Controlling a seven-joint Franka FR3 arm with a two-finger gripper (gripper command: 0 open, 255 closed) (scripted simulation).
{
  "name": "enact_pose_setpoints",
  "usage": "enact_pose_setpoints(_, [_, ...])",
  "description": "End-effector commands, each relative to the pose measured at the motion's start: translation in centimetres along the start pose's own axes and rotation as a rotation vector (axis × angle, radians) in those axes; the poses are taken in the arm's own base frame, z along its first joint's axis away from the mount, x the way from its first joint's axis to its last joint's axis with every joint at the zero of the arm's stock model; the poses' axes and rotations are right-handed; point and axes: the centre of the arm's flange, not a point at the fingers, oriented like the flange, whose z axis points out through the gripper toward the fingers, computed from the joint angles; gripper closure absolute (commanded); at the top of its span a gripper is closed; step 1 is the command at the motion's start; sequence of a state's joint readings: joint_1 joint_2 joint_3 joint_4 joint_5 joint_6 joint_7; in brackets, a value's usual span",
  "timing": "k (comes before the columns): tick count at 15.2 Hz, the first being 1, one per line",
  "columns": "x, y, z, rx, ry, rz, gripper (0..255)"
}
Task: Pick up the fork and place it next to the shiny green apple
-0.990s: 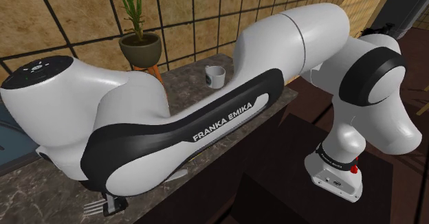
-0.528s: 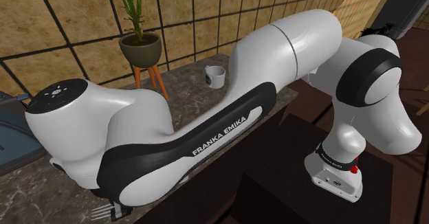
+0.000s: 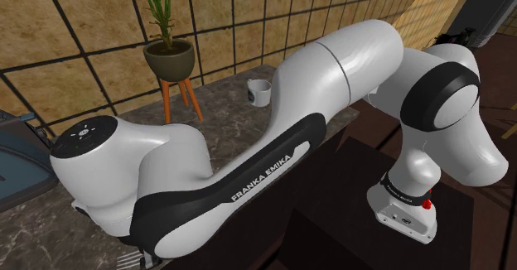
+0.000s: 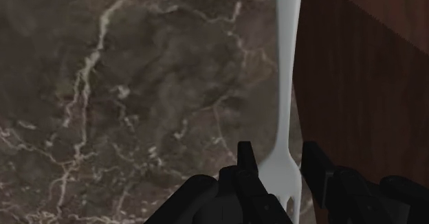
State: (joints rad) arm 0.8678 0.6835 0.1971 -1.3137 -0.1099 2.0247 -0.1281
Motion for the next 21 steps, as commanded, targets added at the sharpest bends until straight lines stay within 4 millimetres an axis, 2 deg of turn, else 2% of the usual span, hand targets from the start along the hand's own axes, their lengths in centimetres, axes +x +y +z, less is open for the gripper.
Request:
enact_pose_setpoints(1, [0.0, 0.0, 0.0, 0.0, 0.0, 0.0, 255])
enact_pose_setpoints(4, [0.0, 0.0, 0.0, 0.0, 0.0, 0.0, 255])
enact_pose_setpoints(5, [0.0, 0.0, 0.0, 0.0, 0.0, 0.0, 0])
enact_pose_setpoints(10, [0.0, 0.0, 0.0, 0.0, 0.0, 0.0, 0])
enact_pose_setpoints(14, [0.0, 0.0, -5.0, 0.0, 0.0, 0.0, 0])
enact_pose_setpoints(21, [0.0, 0.0, -5.0, 0.0, 0.0, 0.0, 0])
